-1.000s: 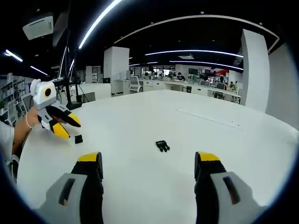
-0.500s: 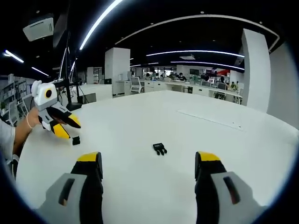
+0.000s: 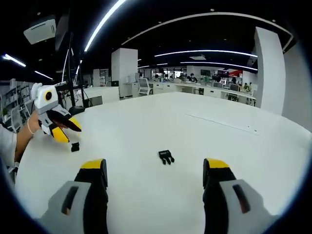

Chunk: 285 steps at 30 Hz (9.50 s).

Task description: Snap the two parts of the plastic buckle together until the buckle closes and remains connected.

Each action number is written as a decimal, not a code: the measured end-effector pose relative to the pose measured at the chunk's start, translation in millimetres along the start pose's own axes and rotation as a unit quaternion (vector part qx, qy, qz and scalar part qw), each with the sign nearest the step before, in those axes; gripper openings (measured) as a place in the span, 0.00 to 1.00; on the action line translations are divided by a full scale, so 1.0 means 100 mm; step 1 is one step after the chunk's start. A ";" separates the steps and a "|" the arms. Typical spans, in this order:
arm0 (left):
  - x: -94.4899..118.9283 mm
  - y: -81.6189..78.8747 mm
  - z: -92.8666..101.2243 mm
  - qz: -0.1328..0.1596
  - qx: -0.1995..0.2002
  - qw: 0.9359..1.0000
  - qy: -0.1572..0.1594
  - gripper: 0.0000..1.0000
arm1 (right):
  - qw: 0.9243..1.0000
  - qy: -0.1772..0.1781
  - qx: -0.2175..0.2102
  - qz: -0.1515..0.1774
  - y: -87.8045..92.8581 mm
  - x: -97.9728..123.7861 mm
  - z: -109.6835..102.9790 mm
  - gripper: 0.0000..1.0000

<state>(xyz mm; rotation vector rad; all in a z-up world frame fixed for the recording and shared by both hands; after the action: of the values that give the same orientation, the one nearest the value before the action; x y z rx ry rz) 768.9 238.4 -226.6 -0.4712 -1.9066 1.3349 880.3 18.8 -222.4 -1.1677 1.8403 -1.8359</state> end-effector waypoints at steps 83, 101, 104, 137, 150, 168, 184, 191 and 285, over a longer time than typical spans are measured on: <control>0.05 0.09 0.10 0.004 0.009 1.000 0.001 0.26 | 0.999 -0.011 0.015 -0.036 0.03 -0.30 0.20 0.16; 0.05 0.08 0.11 0.004 0.005 1.000 0.004 0.26 | 0.999 0.002 0.010 -0.041 0.05 -0.28 0.19 0.12; 0.05 0.08 0.12 0.003 0.004 1.000 0.005 0.26 | 0.999 0.004 0.010 -0.042 0.05 -0.26 0.20 0.12; 0.06 0.09 0.18 0.004 0.006 1.000 0.009 0.26 | 0.998 0.055 -0.009 -0.019 0.06 0.05 0.40 0.02; 0.06 0.10 0.17 0.005 0.009 1.000 0.010 0.26 | 0.999 0.049 -0.008 -0.022 0.05 -0.01 0.35 0.15; 0.06 0.10 0.15 0.007 0.012 1.000 0.012 0.26 | 0.999 0.043 -0.009 -0.022 0.06 -0.07 0.39 0.34; 0.07 0.09 0.12 0.012 0.024 1.000 0.013 0.26 | 0.999 0.036 -0.010 -0.027 0.04 -0.19 0.44 0.43; 0.07 0.09 0.12 0.011 0.023 1.000 0.013 0.26 | 0.999 0.034 -0.004 -0.028 0.02 -0.24 0.45 0.44; 0.04 0.11 0.13 0.007 0.024 1.000 0.020 0.26 | 0.999 -0.027 -0.010 -0.029 0.07 -0.04 0.13 0.13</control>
<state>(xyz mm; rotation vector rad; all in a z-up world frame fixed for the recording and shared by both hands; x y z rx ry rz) 755.2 237.0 -237.8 -0.4832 -1.8389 1.3667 889.4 11.5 -232.5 -1.2768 1.8172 -1.8019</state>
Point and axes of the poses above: the point that each gripper's makers call its tool centre point, and the gripper's own axes: x roughly backward along the fingers, z roughly to its right, y roughly out of its underside, the point moved 4 cm from there along x, roughly backward along the fingers, and after that the axes turned 11 degrees about -x, right-handed, at the moved point
